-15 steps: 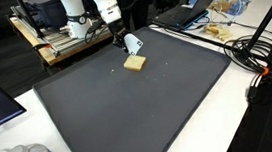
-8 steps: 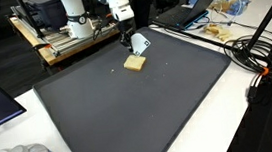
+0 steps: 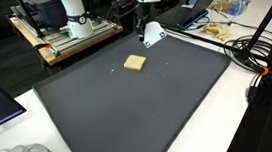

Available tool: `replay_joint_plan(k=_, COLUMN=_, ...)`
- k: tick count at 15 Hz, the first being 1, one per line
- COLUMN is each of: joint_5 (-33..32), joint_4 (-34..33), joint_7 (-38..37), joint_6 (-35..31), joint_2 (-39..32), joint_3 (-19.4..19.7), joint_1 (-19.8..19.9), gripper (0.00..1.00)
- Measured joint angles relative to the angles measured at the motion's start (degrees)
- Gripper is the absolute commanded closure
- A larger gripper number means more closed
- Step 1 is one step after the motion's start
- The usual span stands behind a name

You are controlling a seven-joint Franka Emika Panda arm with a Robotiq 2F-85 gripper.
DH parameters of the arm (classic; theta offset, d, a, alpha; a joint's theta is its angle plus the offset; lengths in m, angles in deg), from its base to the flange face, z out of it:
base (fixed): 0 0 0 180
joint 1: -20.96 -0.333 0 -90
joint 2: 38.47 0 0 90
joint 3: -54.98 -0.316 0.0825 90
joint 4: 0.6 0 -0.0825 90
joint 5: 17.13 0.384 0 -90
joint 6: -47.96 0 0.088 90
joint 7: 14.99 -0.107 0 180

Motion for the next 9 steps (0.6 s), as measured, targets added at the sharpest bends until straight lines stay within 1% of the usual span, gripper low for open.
replay_joint_plan(k=2, joint_5=0.03, joint_4=-4.25, joint_7=-0.13, joint_6=7.43, joint_2=0.11, joint_3=-5.59, joint_1=4.07, gripper=0.99)
replay_joint_plan(k=4, joint_5=0.04, joint_4=-7.49, joint_7=0.05, joint_6=13.49, joint_2=0.06, joint_3=-9.55, joint_1=7.17, gripper=0.99)
replay_joint_plan(k=6, joint_5=0.06, joint_4=-9.47, joint_7=0.79, joint_6=17.94, joint_2=0.06, joint_3=-12.19, joint_1=9.53, gripper=0.99)
replay_joint_plan(k=9, joint_5=0.21, joint_4=-10.28, joint_7=2.26, joint_6=21.42, joint_2=0.28, joint_3=-14.31, joint_1=12.25, gripper=0.99)
